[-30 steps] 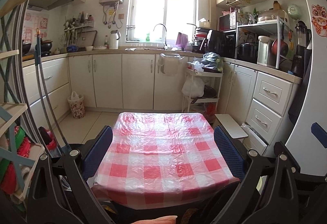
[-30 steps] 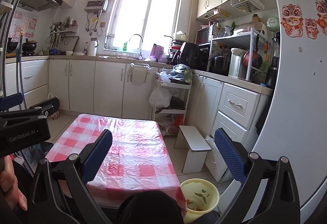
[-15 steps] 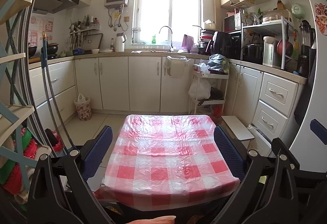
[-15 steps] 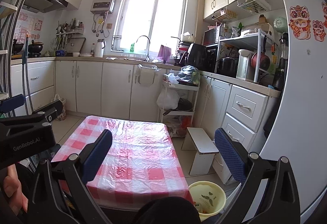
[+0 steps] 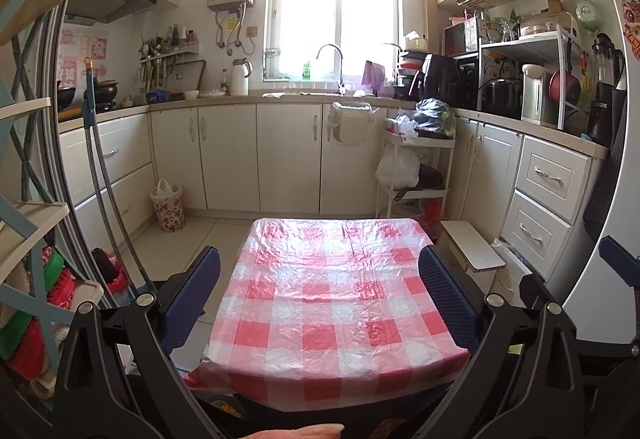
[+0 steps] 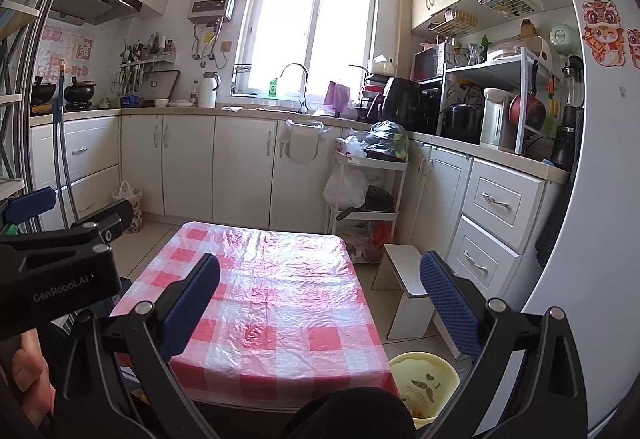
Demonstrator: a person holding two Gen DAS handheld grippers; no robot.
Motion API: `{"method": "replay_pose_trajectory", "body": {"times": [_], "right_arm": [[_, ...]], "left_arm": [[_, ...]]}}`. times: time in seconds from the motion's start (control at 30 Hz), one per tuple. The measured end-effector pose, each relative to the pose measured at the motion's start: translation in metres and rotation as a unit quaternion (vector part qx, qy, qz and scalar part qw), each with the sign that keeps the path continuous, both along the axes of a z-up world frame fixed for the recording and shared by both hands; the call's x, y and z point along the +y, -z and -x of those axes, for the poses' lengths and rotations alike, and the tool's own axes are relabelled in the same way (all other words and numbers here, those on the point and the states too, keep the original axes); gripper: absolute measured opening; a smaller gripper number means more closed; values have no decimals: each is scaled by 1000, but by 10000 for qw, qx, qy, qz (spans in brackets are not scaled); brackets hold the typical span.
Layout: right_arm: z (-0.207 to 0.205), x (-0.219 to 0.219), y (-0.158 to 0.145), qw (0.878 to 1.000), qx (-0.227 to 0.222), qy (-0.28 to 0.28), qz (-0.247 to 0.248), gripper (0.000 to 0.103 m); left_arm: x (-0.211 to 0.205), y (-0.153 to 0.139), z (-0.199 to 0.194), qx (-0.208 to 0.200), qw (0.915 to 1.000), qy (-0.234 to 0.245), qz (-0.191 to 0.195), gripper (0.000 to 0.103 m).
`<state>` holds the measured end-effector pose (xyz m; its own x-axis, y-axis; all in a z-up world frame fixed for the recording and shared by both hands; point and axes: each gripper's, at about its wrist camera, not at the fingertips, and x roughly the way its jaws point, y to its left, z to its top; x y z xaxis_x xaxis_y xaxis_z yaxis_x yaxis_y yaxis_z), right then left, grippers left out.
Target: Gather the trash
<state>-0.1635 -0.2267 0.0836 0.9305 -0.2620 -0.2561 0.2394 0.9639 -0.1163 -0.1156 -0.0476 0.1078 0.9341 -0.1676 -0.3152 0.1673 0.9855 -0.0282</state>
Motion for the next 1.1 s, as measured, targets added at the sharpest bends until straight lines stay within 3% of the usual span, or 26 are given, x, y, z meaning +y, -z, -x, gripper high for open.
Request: {"method": "replay_pose_trajectory", "body": {"times": [0.17, 0.3, 0.6, 0.93, 1.1], "right_arm": [[-19, -3, 9, 9998, 166, -90, -93, 96], [-37, -11, 19, 9992, 305, -87, -245, 96], [-128, -43, 61, 9906, 1158, -146, -707, 96], [-268, -87, 153, 9546, 2720, -84, -1212, 96], [-308, -90, 186, 9396, 3167, -98, -1296, 96]], "left_arm": [[1, 4, -4, -245, 9997, 55, -50, 96], [-3, 15, -29, -74, 9997, 31, -252, 96], [-7, 70, -141, 1271, 9901, -38, -586, 96], [-25, 162, -275, 2284, 9690, 36, -942, 96], [-35, 209, -329, 2663, 9583, 56, -1035, 96]]}}
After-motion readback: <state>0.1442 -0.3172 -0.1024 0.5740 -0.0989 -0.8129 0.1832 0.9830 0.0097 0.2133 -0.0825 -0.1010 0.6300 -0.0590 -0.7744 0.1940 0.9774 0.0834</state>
